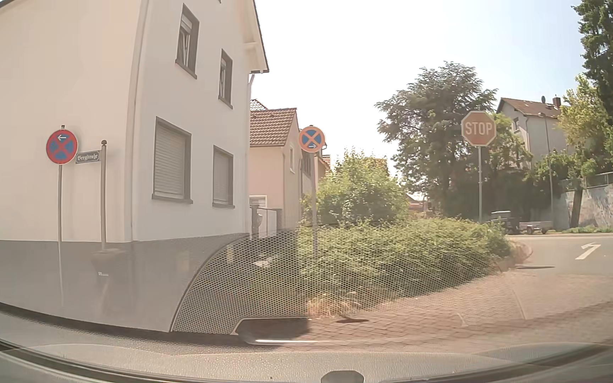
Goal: Follow the waypoints while adhering to traffic rules and regulations
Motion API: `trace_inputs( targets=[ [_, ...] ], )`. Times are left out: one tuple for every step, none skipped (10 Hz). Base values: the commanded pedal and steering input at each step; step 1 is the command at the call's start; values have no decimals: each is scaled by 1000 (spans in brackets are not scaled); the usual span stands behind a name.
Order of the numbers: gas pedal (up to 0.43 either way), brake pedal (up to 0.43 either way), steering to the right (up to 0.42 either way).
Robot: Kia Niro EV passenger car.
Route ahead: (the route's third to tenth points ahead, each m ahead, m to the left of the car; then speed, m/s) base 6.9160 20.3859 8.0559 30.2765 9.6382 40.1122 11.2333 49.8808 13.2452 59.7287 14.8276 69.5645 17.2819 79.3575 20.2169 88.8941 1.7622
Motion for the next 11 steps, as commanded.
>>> trace_inputs(
  targets=[
    [0,24,-686],
    [0,24,-714],
    [0,24,-734],
    [0,24,-756],
    [0,30,-780],
    [0,30,-801],
    [0,24,-824],
    [0,24,-837],
    [0,24,-850],
    [0,24,-870],
    [0,24,-885]
  ],
)
